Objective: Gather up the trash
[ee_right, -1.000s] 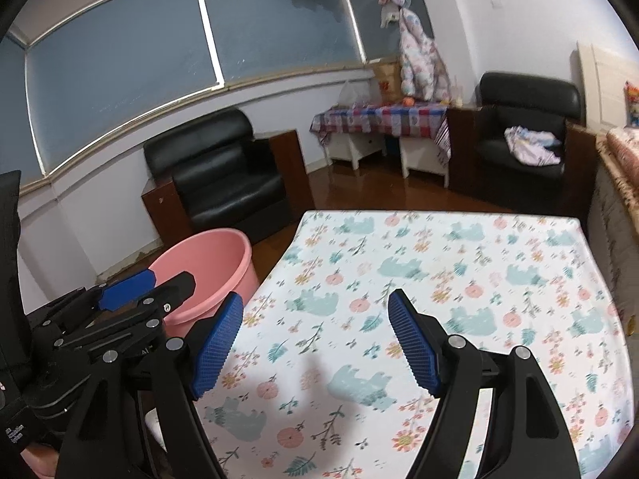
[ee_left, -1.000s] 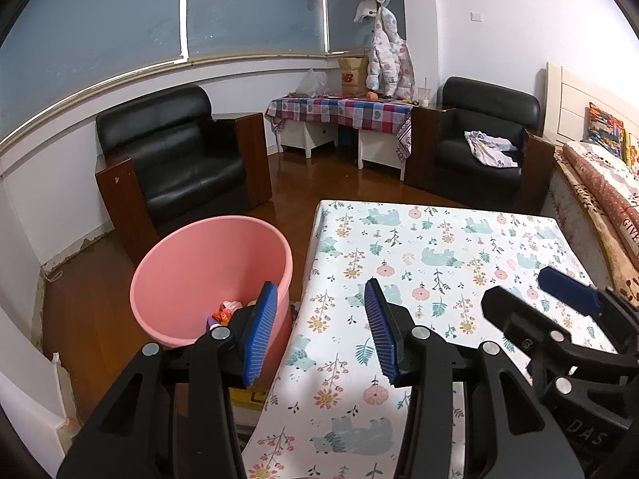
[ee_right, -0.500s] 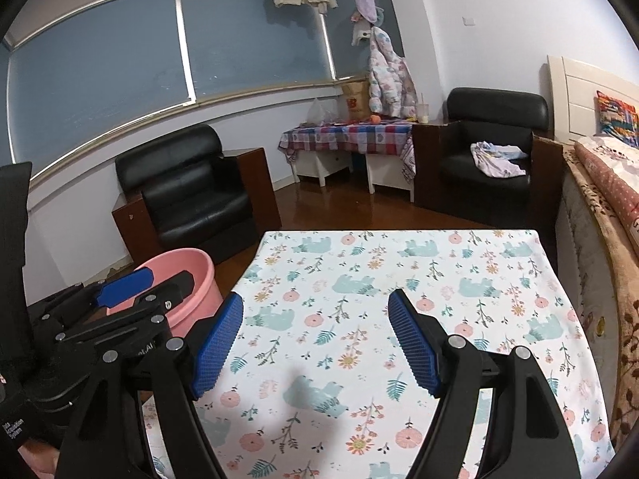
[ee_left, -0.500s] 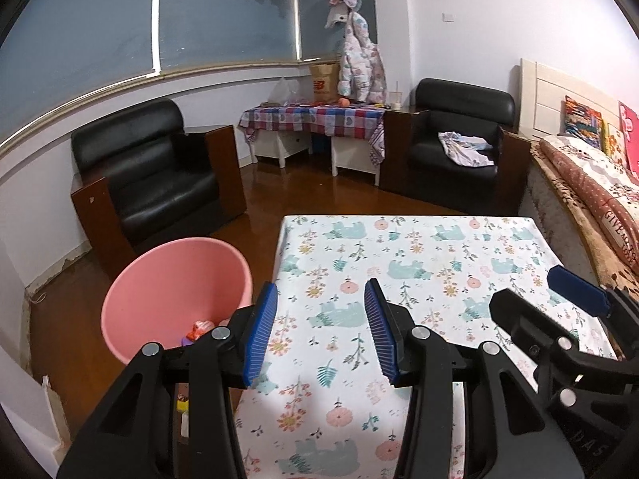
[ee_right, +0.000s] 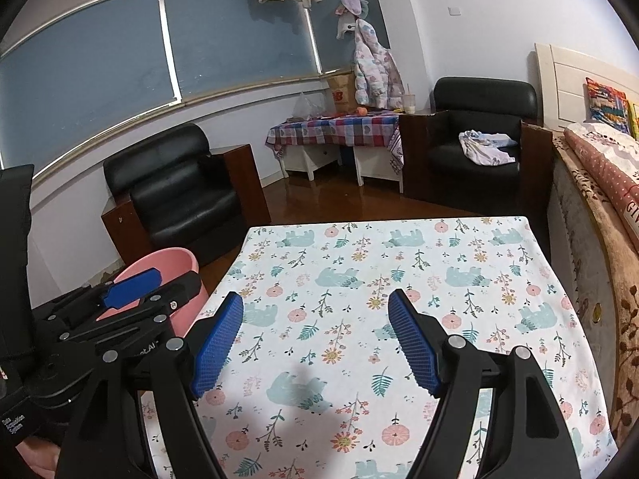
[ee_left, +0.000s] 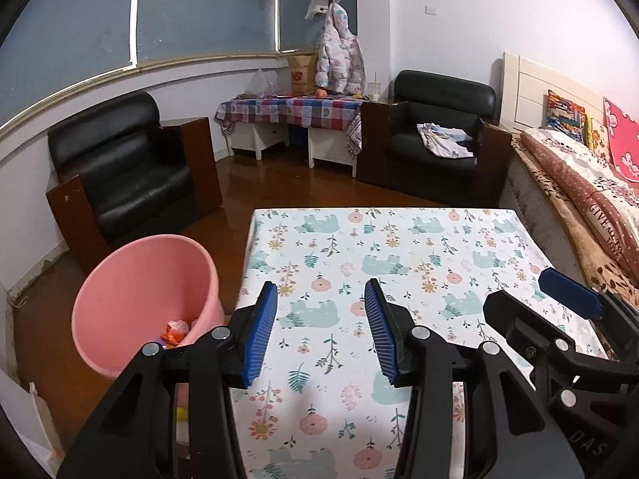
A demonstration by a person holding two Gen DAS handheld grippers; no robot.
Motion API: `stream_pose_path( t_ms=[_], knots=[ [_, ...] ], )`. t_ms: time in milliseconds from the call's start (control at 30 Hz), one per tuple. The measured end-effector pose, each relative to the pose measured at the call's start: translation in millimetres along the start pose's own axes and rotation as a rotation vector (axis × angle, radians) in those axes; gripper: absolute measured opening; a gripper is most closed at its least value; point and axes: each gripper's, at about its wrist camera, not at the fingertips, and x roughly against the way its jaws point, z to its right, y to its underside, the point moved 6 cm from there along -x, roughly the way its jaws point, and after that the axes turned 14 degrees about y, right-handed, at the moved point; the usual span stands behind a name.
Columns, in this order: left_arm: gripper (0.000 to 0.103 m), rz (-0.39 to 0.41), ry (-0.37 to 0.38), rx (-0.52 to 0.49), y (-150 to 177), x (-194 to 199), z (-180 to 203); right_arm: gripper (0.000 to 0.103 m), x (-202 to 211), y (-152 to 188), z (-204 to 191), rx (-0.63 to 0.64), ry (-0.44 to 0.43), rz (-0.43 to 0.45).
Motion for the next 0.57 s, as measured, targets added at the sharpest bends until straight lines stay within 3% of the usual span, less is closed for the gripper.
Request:
stream_pose_path(
  t_ms=[267,567],
  knots=[
    [0.046,0.008,0.02,-0.047,-2,-14,19,0.074,-7,2,21,-0.036,0.03,-0.017],
    [0.046,-0.053,0.049,-0.103,3,-38,47,0.074,-15,5,54,-0.072,0.087,-0.029]
  ],
)
